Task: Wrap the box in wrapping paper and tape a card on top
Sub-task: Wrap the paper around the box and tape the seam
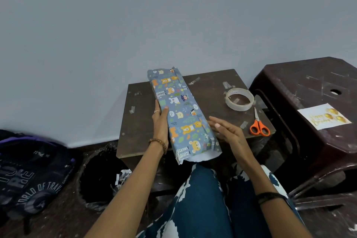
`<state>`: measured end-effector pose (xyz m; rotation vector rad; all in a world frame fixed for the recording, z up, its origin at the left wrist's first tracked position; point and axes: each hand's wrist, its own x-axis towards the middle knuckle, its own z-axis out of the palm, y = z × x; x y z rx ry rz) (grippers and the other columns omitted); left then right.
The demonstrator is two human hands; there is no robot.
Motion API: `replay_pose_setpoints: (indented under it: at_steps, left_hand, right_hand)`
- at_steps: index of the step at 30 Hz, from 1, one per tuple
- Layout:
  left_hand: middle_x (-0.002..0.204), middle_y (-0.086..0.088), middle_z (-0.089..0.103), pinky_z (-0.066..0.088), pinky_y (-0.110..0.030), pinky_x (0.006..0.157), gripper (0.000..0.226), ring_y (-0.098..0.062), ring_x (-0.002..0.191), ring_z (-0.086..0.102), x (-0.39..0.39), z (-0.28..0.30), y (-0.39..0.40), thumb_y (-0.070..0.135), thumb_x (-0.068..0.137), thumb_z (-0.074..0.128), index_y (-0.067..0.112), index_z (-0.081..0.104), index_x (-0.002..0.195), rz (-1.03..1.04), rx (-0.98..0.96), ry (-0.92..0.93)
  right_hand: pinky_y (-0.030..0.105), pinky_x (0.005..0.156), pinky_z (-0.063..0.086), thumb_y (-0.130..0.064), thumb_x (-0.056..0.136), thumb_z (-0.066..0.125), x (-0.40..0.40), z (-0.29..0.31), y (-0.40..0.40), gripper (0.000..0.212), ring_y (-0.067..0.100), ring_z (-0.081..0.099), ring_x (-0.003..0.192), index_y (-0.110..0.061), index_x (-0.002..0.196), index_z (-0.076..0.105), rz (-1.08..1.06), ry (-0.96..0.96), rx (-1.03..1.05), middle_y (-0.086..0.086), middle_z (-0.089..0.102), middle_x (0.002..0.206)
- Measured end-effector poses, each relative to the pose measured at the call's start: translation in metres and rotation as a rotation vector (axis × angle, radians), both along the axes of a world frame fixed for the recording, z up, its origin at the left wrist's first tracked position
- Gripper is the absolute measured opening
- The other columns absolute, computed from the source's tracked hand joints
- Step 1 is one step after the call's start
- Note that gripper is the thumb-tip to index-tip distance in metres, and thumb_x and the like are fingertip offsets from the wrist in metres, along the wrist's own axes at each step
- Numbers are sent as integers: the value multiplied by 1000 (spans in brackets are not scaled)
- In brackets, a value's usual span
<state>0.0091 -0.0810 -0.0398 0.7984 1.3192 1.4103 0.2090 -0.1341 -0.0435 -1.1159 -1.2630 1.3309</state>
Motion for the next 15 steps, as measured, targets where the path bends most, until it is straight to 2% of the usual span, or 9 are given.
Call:
replay_pose_setpoints:
  at_steps: [1, 3, 7, 9, 11, 13, 15]
  left_hand:
    - [141, -12, 36, 45, -51, 98, 62, -28, 119, 52, 0, -6, 5, 42, 83, 58, 34, 37, 140, -5, 2, 47]
    - [142, -10, 31, 43, -49, 101, 56, -26, 124, 48, 1, -14, 9, 38, 88, 54, 29, 37, 141, -6, 9, 115]
    - [139, -7, 42, 47, -46, 97, 68, -24, 121, 51, -3, -11, -7, 47, 81, 57, 23, 36, 140, -67, 0, 214]
    - [128, -4, 54, 55, -31, 85, 46, -17, 110, 60, -1, 3, -32, 27, 92, 56, 20, 41, 134, -126, 28, 193]
    - [122, 3, 59, 53, -18, 74, 41, -8, 103, 63, 3, 10, -60, 13, 94, 52, 21, 42, 133, -191, 53, 143]
    - [124, 8, 58, 51, -16, 79, 47, -2, 107, 60, 6, 9, -87, 13, 90, 58, 25, 42, 133, -225, 86, 158]
    - [130, 10, 55, 47, -19, 91, 61, -2, 117, 53, 8, 2, -105, 19, 83, 69, 29, 40, 136, -253, 97, 268]
  right_hand:
    - [13, 82, 48, -26, 83, 58, 1, 0, 0, 45, 6, 63, 106, -11, 125, 59, 23, 3, -1, -3, 69, 114]
    - [13, 84, 48, -25, 80, 70, 1, -1, -1, 52, 4, 61, 111, -13, 129, 56, 76, 2, -13, -8, 66, 119]
    - [13, 93, 45, -26, 68, 81, 1, -2, -5, 78, -6, 50, 120, -32, 136, 43, 189, -132, -18, -21, 52, 132]
    - [9, 92, 42, -21, 67, 84, 0, -3, -8, 85, -12, 47, 119, -38, 135, 36, 215, -188, 7, -28, 46, 132]
    - [7, 89, 41, -12, 68, 83, -3, -3, -11, 87, -12, 47, 118, -38, 135, 34, 201, -222, 50, -25, 46, 132]
    - [13, 94, 43, -10, 71, 81, -5, -3, -13, 86, -6, 48, 120, -35, 138, 33, 192, -284, 101, -16, 47, 136]
    - [27, 102, 43, -14, 73, 77, -5, -5, -14, 86, 1, 46, 125, -32, 143, 31, 200, -364, 137, -12, 45, 139]
